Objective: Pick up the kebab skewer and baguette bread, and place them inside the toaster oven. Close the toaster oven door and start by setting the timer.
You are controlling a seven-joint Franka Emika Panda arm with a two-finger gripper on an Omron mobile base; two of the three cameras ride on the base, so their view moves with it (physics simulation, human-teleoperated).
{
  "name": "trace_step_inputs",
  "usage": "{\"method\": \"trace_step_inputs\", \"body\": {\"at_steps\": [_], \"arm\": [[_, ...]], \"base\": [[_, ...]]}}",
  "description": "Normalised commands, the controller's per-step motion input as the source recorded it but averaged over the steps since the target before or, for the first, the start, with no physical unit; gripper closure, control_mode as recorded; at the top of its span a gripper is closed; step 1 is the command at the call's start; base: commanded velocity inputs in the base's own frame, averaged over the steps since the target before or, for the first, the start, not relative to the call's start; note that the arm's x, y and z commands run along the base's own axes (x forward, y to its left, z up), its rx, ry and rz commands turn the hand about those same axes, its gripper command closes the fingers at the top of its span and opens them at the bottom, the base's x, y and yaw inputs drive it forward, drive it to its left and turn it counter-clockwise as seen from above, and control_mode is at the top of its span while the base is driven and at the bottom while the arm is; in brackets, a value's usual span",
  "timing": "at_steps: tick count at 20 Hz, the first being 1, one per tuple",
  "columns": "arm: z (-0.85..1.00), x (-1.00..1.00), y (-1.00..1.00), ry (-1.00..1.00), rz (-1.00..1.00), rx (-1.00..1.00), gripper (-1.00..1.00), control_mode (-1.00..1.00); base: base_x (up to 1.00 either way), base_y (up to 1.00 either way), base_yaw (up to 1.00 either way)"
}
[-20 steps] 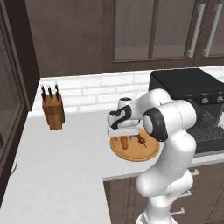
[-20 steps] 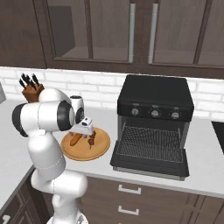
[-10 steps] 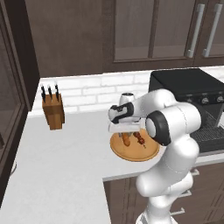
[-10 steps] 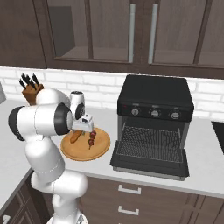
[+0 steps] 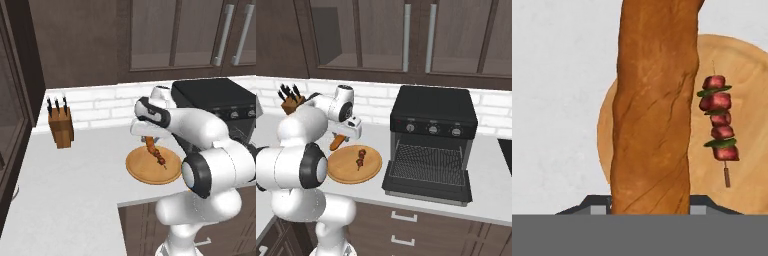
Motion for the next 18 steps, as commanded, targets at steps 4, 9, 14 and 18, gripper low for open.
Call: {"method": "trace_step_inputs", "body": {"at_steps": [4,9,14,18], "arm": [[0.86,-0.9,-0.46,-0.11,-0.19,0.2,1.0,-1.0],[0.64,-0.97,-0.64,-0.11,-0.23,0.24,1.0,-1.0],[0.56,-0.97,-0.71,-0.06,-0.31,0.24,1.0,-1.0],[0.42,-0.55,-0.85,-0.04,-0.34,0.21,1.0,-1.0]], "base": [[0.0,0.0,0.0],[0.0,0.0,0.0],[0.0,0.0,0.0],[0.0,0.0,0.0]]}}
